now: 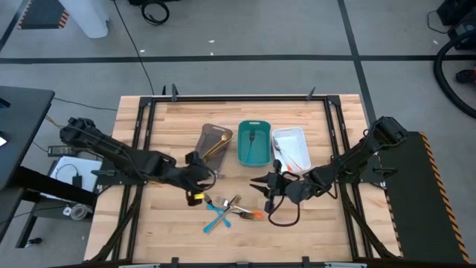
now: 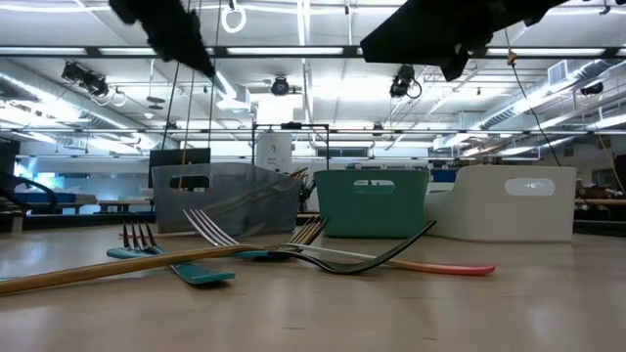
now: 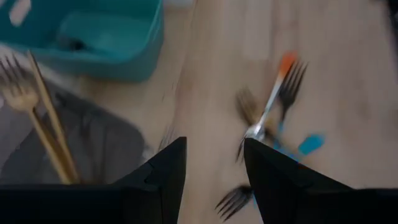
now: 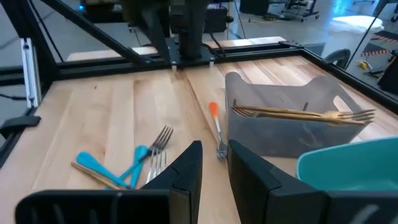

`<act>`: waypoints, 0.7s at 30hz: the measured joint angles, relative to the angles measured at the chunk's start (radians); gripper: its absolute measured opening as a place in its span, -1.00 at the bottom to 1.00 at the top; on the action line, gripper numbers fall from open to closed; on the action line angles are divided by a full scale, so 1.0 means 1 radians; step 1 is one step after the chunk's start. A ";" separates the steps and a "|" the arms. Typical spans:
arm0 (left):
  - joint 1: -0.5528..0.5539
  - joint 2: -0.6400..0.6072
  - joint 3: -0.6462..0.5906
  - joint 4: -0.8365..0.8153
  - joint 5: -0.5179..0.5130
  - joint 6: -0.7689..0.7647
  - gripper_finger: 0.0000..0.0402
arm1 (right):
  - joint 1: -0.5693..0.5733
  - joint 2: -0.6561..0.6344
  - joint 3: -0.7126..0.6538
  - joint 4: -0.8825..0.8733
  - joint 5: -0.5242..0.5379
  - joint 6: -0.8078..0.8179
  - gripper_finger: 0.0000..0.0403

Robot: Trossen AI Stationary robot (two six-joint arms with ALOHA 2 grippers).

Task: Sort silverware by color (type)
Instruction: Put the orange fork into the white bin

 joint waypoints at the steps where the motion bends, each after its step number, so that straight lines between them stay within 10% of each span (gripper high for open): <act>1: -0.003 0.012 0.000 -0.020 0.000 0.006 -0.16 | 0.000 0.000 0.000 0.004 -0.003 0.007 -0.59; 21: -0.040 0.089 -0.123 0.023 0.010 0.082 -0.16 | -0.011 0.000 0.117 -0.170 -0.164 0.100 -0.59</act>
